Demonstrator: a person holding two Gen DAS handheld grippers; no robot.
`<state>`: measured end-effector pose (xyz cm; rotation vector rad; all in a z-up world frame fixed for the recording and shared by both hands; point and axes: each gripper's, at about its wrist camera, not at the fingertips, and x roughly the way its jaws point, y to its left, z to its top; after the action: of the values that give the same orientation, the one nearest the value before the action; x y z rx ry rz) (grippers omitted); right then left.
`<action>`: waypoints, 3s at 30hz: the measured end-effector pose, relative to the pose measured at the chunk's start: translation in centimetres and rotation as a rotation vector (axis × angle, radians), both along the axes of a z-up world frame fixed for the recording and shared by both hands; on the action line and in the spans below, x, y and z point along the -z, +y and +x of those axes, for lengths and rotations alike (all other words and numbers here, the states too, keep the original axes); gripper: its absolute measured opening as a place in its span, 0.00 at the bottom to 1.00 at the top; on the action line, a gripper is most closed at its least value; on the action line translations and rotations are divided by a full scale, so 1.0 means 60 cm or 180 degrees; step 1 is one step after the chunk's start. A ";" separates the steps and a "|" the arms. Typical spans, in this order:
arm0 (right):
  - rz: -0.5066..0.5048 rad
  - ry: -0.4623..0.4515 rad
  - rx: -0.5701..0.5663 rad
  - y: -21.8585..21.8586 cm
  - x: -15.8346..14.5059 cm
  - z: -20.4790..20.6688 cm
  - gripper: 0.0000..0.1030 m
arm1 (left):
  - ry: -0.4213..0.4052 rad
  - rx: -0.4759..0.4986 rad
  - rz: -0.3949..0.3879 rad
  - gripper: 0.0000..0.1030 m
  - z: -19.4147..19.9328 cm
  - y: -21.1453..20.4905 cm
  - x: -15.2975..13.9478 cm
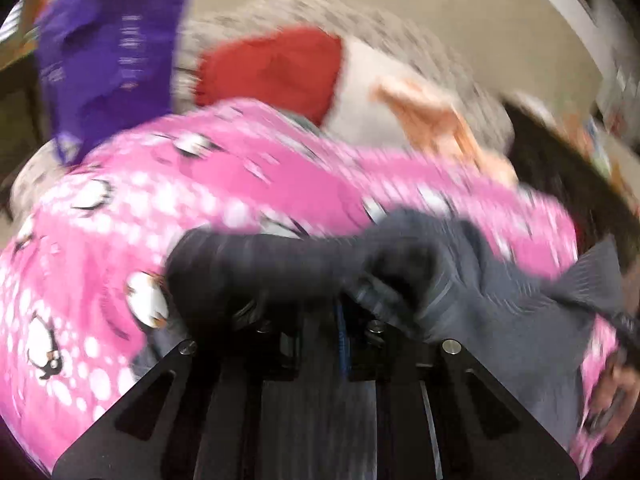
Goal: Fold large clothes
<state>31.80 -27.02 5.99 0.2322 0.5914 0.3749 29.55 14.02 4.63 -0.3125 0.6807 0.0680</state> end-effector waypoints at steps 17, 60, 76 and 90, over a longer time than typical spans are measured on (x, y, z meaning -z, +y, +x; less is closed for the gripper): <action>-0.0409 -0.0206 -0.0563 0.154 -0.010 -0.053 0.38 | -0.0167 -0.0479 -0.0115 0.42 -0.058 0.018 0.073; 0.0803 0.0736 -0.0375 -0.072 0.175 -0.312 0.72 | 0.0418 0.0116 -0.0106 0.75 -0.338 0.069 0.097; 0.1604 0.0778 -0.0417 -0.073 0.196 -0.204 0.56 | 0.0279 0.0528 -0.1346 0.65 -0.255 0.074 0.115; 0.1358 0.0850 -0.0344 -0.059 0.191 -0.197 0.54 | 0.0175 0.0527 -0.1400 0.67 -0.231 0.070 0.123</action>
<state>19.97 -30.56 -5.48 0.6689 0.7851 0.5793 15.72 18.20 -2.77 -0.6767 0.7716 -0.2351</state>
